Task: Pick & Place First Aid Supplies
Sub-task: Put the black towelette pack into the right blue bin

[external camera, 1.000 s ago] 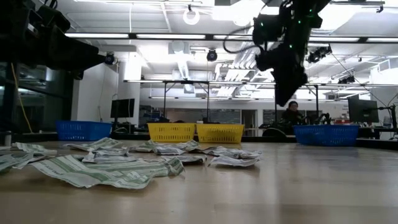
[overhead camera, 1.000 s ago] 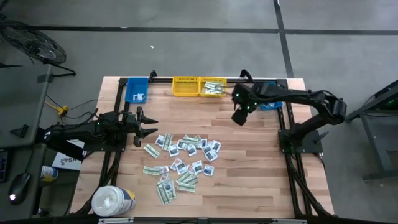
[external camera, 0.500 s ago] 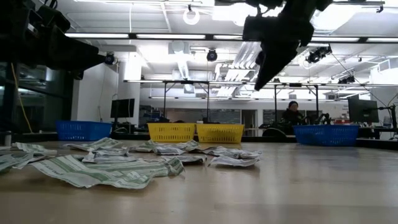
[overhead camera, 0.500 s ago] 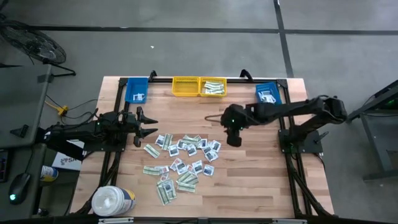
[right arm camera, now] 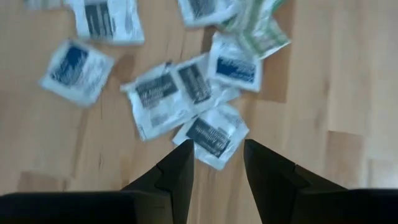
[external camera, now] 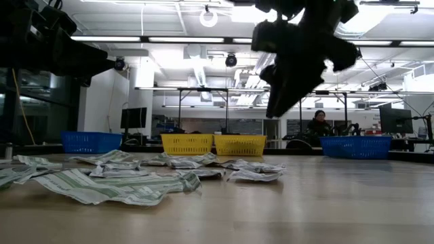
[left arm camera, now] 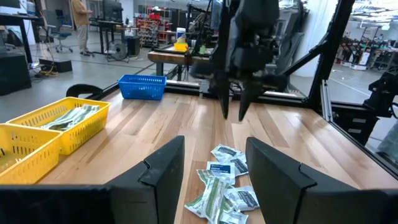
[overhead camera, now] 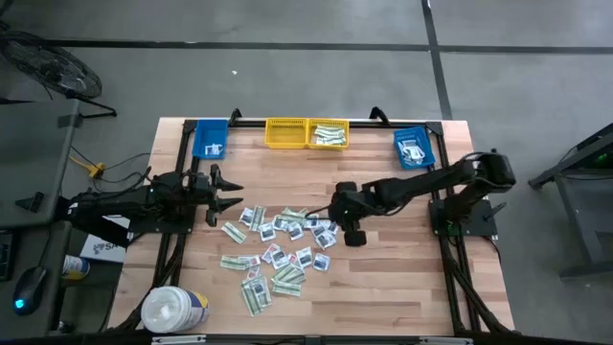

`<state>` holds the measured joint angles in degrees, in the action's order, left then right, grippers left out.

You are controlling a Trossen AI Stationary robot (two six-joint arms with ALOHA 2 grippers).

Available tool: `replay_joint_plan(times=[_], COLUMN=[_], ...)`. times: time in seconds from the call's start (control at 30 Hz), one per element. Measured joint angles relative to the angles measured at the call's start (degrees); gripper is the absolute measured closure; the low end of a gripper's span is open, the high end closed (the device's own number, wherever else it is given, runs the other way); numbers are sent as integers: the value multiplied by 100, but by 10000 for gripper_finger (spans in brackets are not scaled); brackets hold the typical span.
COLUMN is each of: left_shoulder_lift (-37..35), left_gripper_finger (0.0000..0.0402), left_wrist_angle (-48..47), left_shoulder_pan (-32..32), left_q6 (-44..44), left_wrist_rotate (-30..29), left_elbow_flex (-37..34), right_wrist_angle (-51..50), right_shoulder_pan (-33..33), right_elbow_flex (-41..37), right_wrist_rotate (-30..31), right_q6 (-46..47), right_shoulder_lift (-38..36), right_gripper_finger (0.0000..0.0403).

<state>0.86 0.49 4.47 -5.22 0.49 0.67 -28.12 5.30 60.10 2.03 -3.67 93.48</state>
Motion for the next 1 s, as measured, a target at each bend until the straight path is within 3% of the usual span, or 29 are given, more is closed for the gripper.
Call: replay_joint_plan(times=[0.57,1.0], left_shoulder_lift=[0,0], left_gripper_finger=[229,229], left_wrist_angle=[0,0], left_shoulder_pan=[0,1], left_q6=[1,1], left_wrist_rotate=[0,0], left_elbow_flex=[0,0], right_wrist_angle=[-58,-26], right_shoulder_pan=[-195,-203], right_elbow_flex=[0,2], right_wrist_rotate=[-260,-391], right_q6=[-2962,-3515], right_shoulder_lift=[872,977], right_gripper_finger=[269,270])
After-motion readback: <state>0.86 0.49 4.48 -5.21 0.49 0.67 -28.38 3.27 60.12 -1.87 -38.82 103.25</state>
